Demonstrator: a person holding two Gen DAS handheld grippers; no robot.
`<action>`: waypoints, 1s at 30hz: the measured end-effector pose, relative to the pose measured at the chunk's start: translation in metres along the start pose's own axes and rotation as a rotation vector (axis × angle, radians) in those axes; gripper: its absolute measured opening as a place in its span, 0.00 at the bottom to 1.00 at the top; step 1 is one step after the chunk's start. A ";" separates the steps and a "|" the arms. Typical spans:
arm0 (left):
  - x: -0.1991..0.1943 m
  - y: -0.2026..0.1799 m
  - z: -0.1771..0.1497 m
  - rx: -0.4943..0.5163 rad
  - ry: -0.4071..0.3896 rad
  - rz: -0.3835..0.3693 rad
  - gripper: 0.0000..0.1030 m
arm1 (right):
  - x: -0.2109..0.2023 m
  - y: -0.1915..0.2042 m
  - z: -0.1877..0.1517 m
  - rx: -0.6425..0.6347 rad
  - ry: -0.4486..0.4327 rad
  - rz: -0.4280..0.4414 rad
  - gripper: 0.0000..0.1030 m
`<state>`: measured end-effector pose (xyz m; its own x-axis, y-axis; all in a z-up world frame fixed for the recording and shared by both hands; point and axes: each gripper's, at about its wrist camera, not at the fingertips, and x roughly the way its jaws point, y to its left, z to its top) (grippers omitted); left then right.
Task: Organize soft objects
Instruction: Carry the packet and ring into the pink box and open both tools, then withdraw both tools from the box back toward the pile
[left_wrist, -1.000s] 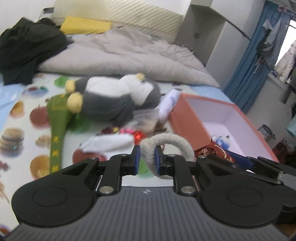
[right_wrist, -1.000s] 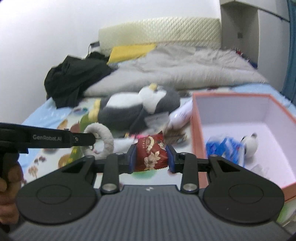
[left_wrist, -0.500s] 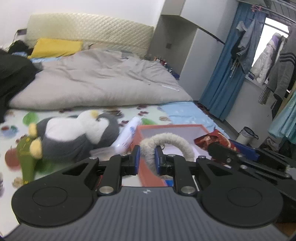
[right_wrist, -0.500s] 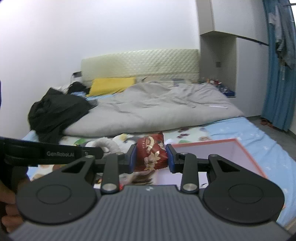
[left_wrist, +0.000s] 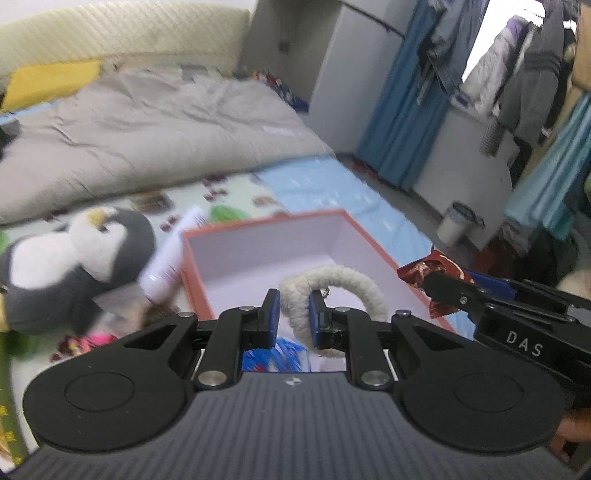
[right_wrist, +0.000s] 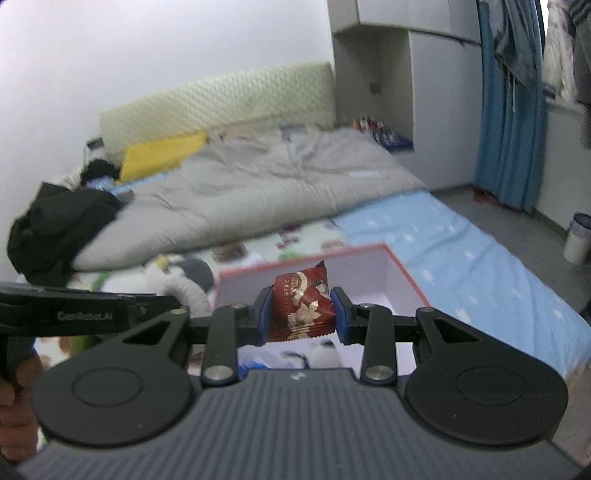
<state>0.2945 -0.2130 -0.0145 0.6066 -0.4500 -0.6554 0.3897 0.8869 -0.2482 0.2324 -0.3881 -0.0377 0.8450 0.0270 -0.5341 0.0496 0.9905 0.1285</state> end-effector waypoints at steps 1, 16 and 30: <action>0.011 -0.004 -0.003 0.006 0.025 -0.004 0.19 | 0.004 -0.004 -0.003 0.002 0.020 -0.006 0.36; 0.103 -0.016 -0.046 0.024 0.211 0.024 0.19 | 0.047 -0.058 -0.064 0.064 0.213 -0.058 0.37; 0.079 -0.013 -0.040 0.042 0.144 0.028 0.44 | 0.037 -0.060 -0.065 0.087 0.183 -0.044 0.48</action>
<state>0.3100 -0.2557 -0.0918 0.5133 -0.4029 -0.7577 0.4044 0.8923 -0.2005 0.2263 -0.4375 -0.1196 0.7308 0.0160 -0.6824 0.1370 0.9760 0.1696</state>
